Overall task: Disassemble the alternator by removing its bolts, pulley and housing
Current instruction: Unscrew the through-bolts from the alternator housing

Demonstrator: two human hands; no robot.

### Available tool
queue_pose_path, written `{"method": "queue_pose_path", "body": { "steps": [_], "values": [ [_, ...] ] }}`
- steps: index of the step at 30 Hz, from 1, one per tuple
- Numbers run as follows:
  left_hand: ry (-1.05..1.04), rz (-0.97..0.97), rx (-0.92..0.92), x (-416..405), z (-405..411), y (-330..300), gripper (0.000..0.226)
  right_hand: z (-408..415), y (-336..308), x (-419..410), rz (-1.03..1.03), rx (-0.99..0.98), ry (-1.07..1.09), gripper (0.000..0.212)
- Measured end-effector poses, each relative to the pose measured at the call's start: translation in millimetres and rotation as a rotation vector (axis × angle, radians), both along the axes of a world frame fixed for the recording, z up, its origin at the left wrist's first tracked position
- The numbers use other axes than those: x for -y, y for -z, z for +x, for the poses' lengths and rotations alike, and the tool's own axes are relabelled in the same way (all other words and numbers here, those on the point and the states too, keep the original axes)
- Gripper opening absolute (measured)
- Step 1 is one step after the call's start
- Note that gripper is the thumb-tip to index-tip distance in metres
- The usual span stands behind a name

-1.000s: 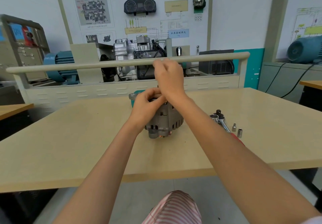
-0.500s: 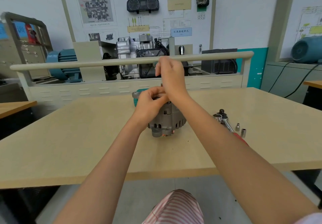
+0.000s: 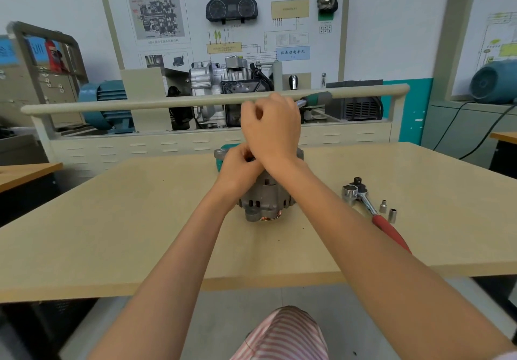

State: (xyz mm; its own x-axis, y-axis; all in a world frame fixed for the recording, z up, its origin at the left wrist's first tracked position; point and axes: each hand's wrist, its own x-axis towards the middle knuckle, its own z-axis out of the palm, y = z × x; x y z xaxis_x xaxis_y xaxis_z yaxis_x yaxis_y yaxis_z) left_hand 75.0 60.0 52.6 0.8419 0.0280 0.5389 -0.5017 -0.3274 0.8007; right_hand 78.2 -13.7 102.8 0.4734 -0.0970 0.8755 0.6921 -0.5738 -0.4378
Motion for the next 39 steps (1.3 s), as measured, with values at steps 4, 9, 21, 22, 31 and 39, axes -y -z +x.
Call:
{"method": "queue_pose_path", "body": {
  "steps": [4, 9, 21, 22, 31, 39],
  "values": [
    [0.079, -0.011, 0.019, 0.8, -1.0, -0.1, 0.021, 7.2, -8.5, 4.9, 0.266, -0.175, -0.353, 0.051],
    [0.069, -0.029, 0.001, 0.3, 0.7, 0.1, 0.016, 13.1, -17.2, 12.1, 0.584, -0.403, -0.775, 0.047],
    [-0.009, -0.068, 0.012, 3.6, -1.4, 0.4, 0.034, 8.8, 4.9, 2.2, 0.119, 0.014, -0.224, 0.030],
    [-0.034, -0.068, 0.003, 3.9, -1.0, 0.1, 0.035, 7.9, 8.2, 0.1, 0.028, 0.067, -0.043, 0.024],
    [0.005, -0.021, -0.020, 0.7, 0.3, -0.7, 0.035, 7.1, 8.4, 0.8, -0.016, 0.045, 0.155, 0.020],
    [0.105, -0.028, 0.002, -1.3, 0.7, 0.4, 0.018, 12.6, -12.1, 8.2, 0.562, -0.284, -0.659, 0.050]
  ]
}}
